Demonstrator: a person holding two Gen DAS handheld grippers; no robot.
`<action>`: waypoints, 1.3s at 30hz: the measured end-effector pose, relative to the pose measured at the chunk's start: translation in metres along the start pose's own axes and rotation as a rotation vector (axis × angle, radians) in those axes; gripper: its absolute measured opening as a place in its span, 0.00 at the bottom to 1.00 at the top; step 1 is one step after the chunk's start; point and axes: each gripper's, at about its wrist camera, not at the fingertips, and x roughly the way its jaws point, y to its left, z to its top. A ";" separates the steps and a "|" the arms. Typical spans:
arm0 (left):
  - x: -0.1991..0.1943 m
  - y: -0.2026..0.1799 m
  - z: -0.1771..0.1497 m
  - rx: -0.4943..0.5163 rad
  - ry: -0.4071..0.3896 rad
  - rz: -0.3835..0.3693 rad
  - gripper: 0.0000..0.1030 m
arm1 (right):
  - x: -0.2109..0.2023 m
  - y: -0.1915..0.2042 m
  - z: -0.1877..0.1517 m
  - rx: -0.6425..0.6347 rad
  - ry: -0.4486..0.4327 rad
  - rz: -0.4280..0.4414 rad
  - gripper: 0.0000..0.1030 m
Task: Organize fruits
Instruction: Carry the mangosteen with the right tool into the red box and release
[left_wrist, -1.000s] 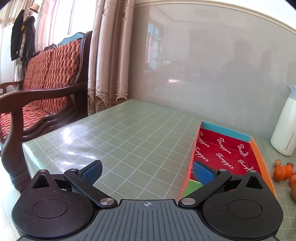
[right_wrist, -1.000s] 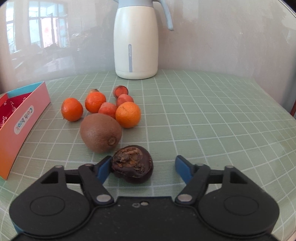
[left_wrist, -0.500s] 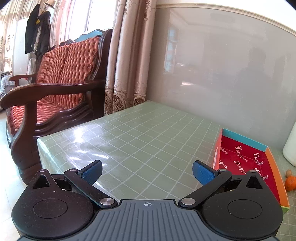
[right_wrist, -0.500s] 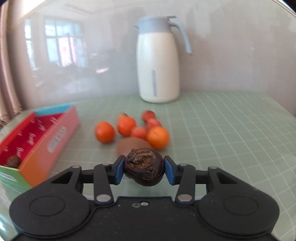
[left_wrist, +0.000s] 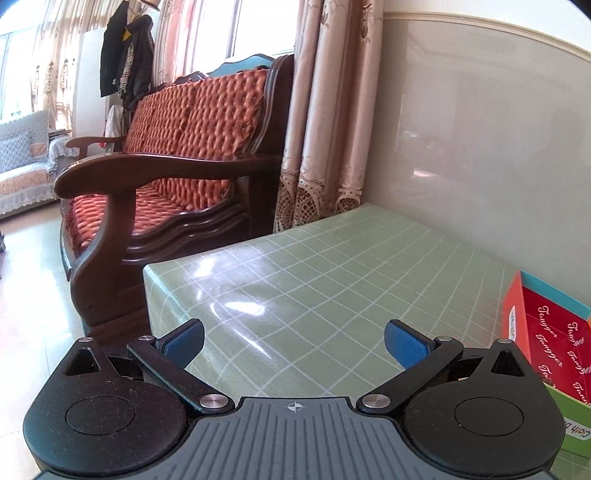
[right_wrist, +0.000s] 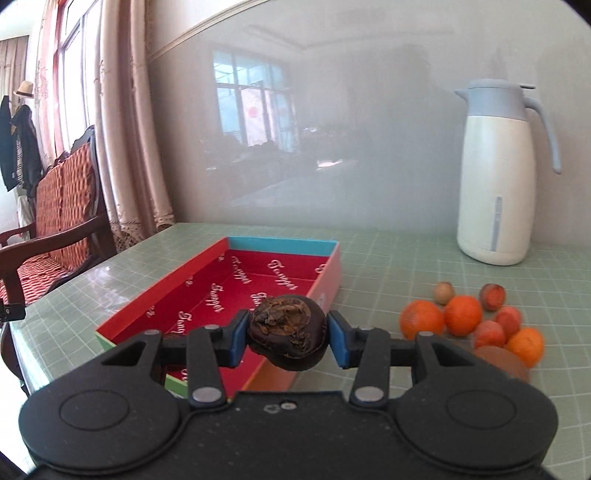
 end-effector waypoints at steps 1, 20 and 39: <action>0.001 0.002 0.000 -0.002 0.001 0.005 1.00 | 0.003 0.006 0.000 -0.012 0.005 0.015 0.43; 0.012 0.032 -0.001 -0.024 0.020 0.059 1.00 | 0.043 0.043 -0.008 -0.068 0.103 0.079 0.44; 0.005 0.013 -0.001 0.012 0.016 0.037 1.00 | 0.017 0.028 0.000 -0.043 -0.005 0.017 0.81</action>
